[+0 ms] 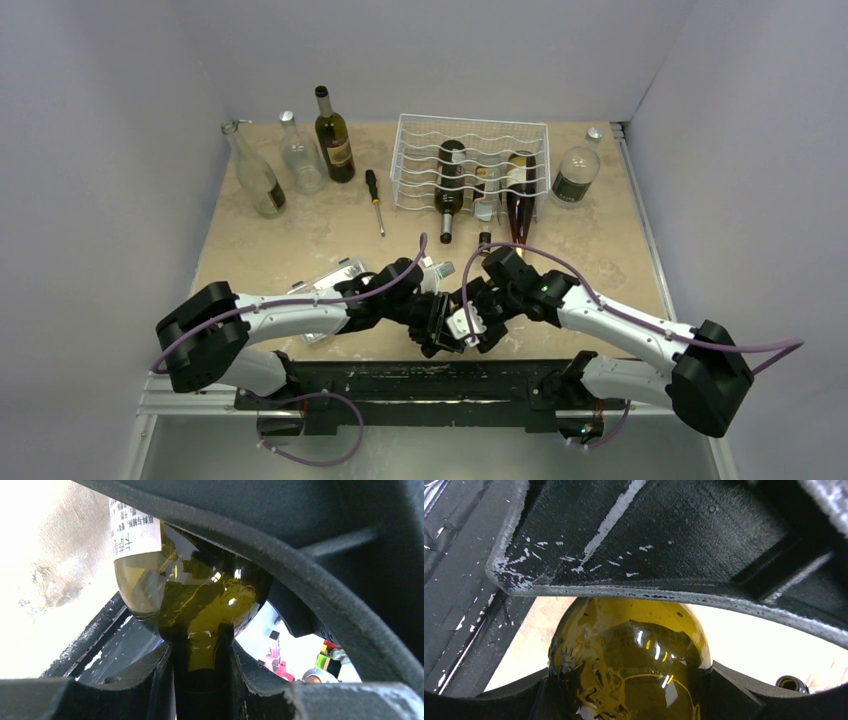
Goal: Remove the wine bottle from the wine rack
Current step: Pick up the wine bottle from the wine rack.
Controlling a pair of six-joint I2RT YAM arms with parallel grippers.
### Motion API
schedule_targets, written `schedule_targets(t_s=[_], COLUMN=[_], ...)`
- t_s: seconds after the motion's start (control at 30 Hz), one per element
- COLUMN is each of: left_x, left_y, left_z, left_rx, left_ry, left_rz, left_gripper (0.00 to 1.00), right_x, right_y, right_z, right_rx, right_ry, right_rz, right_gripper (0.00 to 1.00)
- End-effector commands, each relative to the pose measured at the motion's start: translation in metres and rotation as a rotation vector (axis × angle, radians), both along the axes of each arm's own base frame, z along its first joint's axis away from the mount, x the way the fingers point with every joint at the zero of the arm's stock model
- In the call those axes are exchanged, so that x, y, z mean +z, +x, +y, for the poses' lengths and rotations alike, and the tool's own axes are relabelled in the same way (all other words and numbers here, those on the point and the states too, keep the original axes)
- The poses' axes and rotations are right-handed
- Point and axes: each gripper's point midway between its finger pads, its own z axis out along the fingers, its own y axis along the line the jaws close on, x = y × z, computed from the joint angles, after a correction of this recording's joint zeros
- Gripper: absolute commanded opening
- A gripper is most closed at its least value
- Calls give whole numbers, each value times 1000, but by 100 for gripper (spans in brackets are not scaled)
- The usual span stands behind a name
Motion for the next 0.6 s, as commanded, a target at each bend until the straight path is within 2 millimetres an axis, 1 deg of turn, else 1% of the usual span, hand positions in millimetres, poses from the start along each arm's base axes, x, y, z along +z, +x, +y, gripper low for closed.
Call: schedule_targets(t_s=[0.0, 0.03, 0.07, 0.1, 0.17, 0.27, 0.4, 0.47, 0.57], left_x=[65, 65, 65, 65, 65, 65, 66, 67, 72], left_y=[10, 9, 9, 8, 8, 7, 6, 6, 4], left_z=[-30, -30, -30, -29, -28, -25, -21, -19, -16], left_rx=[-47, -49, -51, -50, -47, -43, -36, -33, -35], left_ry=[-246, -245, -245, -245, -243, -242, -239, -241, -257], left_rz=[-139, -138, -136, -135, -135, -139, -146, -148, -162], left_gripper=[6, 8, 12, 18, 30, 41, 51, 53, 61], right_x=[15, 16, 17, 17, 18, 23, 31, 34, 37], right_y=[5, 6, 6, 5, 6, 7, 9, 10, 13], right_z=[12, 12, 13, 13, 13, 13, 12, 10, 7], right_rx=[-21, -25, -28, -32, -40, -54, -68, -76, -88], right_ry=[57, 60, 64, 65, 68, 82, 116, 128, 143], right_rz=[-1, 0, 3, 8, 12, 21, 41, 45, 51], right_gripper=[41, 34, 29, 25, 20, 18, 17, 16, 16])
